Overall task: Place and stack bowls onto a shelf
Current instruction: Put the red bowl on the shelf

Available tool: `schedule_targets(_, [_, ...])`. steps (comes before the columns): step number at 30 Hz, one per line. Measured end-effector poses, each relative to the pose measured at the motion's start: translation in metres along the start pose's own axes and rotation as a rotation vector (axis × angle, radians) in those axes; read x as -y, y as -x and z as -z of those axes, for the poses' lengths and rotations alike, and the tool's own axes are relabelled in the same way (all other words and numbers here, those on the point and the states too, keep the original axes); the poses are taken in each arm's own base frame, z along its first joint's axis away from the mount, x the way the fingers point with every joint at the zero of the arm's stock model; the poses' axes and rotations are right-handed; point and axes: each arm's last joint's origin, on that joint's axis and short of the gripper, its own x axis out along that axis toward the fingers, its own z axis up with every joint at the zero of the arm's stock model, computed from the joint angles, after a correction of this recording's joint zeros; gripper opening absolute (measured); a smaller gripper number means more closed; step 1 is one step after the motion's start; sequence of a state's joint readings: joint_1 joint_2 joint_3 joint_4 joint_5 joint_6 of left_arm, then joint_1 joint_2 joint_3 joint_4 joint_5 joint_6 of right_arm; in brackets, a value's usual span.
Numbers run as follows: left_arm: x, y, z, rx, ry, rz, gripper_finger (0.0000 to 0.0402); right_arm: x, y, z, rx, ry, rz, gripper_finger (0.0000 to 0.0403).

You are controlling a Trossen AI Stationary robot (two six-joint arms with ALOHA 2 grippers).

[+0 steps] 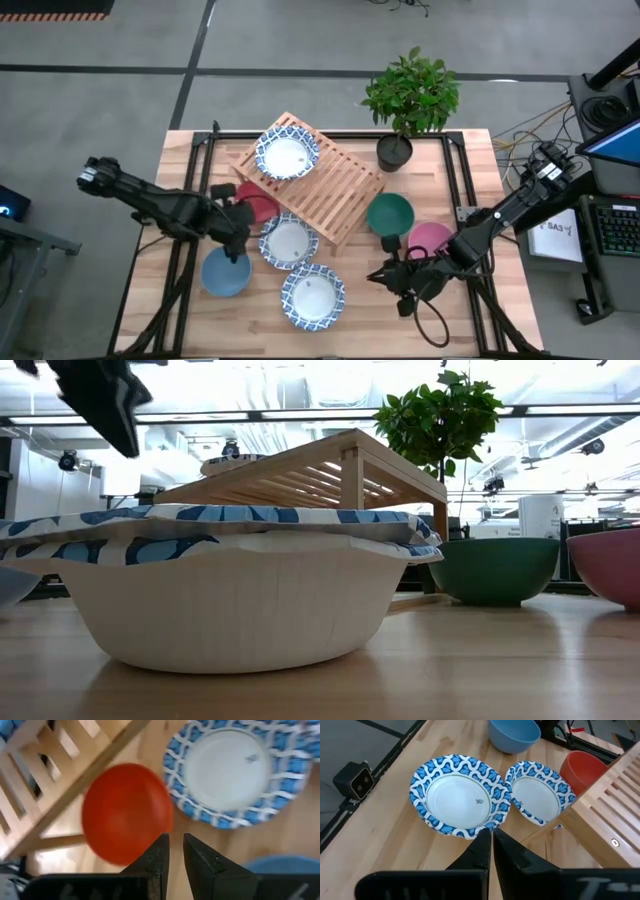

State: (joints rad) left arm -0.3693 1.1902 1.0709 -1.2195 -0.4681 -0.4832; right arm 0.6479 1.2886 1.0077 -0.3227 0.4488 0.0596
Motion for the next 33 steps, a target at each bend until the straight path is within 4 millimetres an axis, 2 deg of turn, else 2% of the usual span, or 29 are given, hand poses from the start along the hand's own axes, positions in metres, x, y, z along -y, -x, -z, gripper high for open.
schedule_targets(4, [0.002,-0.017,0.009,-0.036,-0.046,-0.063,0.0043,0.000,0.000,0.000,-0.001,0.009,-0.001,0.0009])
schedule_targets(7, [0.004,-0.027,0.017,-0.059,-0.012,-0.078,0.0059,0.000,0.000,0.000,0.000,0.019,-0.002,0.0009])
schedule_targets(15, [0.011,-0.057,0.033,-0.048,-0.001,-0.106,0.0149,0.000,0.000,0.000,-0.001,0.046,-0.002,0.0009])
schedule_targets(19, [0.015,-0.070,0.041,-0.035,-0.041,-0.104,0.0178,0.000,0.000,0.000,-0.001,0.044,-0.002,0.0009])
schedule_targets(24, [0.016,-0.078,0.043,-0.018,-0.023,-0.110,0.0183,0.000,0.000,0.000,0.001,0.044,-0.002,0.0009])
schedule_targets(33, [0.016,-0.089,0.041,0.000,0.017,-0.123,0.0167,0.000,0.000,0.000,0.001,0.051,-0.002,0.0009])
